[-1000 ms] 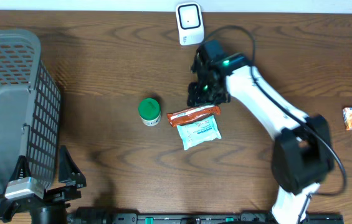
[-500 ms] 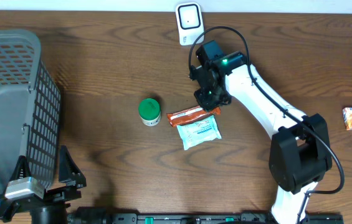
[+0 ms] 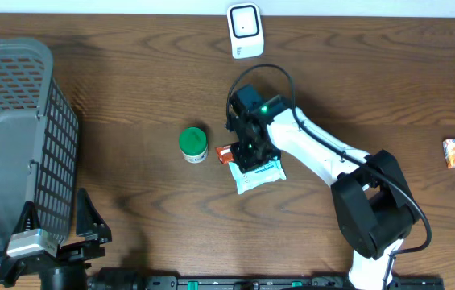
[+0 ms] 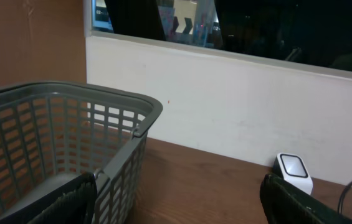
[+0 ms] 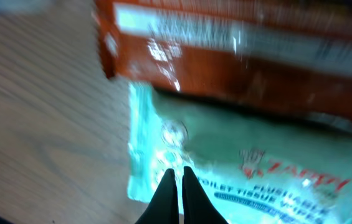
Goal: Scan the item barcode
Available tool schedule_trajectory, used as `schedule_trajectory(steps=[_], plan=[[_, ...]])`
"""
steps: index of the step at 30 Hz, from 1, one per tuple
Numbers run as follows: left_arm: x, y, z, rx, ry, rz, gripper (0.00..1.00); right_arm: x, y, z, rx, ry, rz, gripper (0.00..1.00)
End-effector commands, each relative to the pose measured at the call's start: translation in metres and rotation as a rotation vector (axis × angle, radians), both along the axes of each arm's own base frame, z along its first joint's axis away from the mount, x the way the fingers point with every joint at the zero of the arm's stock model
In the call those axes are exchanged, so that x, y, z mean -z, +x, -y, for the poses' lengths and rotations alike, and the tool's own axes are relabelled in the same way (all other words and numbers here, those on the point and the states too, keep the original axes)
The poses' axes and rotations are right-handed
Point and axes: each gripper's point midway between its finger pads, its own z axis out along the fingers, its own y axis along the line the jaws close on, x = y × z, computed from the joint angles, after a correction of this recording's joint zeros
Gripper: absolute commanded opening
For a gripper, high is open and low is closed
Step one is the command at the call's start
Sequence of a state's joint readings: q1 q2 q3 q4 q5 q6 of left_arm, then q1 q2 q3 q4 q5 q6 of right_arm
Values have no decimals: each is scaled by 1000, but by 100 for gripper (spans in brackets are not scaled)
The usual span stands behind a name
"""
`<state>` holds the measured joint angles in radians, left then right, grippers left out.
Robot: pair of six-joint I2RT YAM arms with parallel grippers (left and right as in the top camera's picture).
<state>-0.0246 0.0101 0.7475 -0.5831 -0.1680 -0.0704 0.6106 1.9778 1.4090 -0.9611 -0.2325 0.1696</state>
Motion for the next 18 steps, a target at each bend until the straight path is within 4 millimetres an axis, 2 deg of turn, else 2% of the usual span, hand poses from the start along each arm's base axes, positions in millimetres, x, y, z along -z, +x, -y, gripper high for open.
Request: schedule_trajectory(steps=[1, 5, 8, 9, 10, 12, 14, 17, 18], plan=[[2, 0, -1, -5, 16, -2, 84, 1, -13, 7, 33, -23, -36, 1], [2, 0, -1, -5, 16, -2, 84, 4, -23, 45, 50, -218, -53, 1], [1, 0, -1, -5, 16, -2, 84, 1, -20, 81, 136, -404, -14, 1], [1, 0, -1, -5, 16, -2, 84, 0, -21, 83, 140, -410, -20, 1], [2, 0, -1, -5, 16, -2, 84, -1, -23, 81, 137, -401, -30, 2], [2, 0, -1, -5, 16, -2, 84, -7, -30, 65, 95, -318, -56, 1], [2, 0, -1, -5, 16, -2, 84, -25, -32, 37, 69, -174, -52, 1], [2, 0, -1, -5, 16, -2, 84, -49, -18, 16, 86, -45, 33, 1], [2, 0, -1, -5, 16, -2, 84, -51, -13, 13, 90, -31, 59, 1]])
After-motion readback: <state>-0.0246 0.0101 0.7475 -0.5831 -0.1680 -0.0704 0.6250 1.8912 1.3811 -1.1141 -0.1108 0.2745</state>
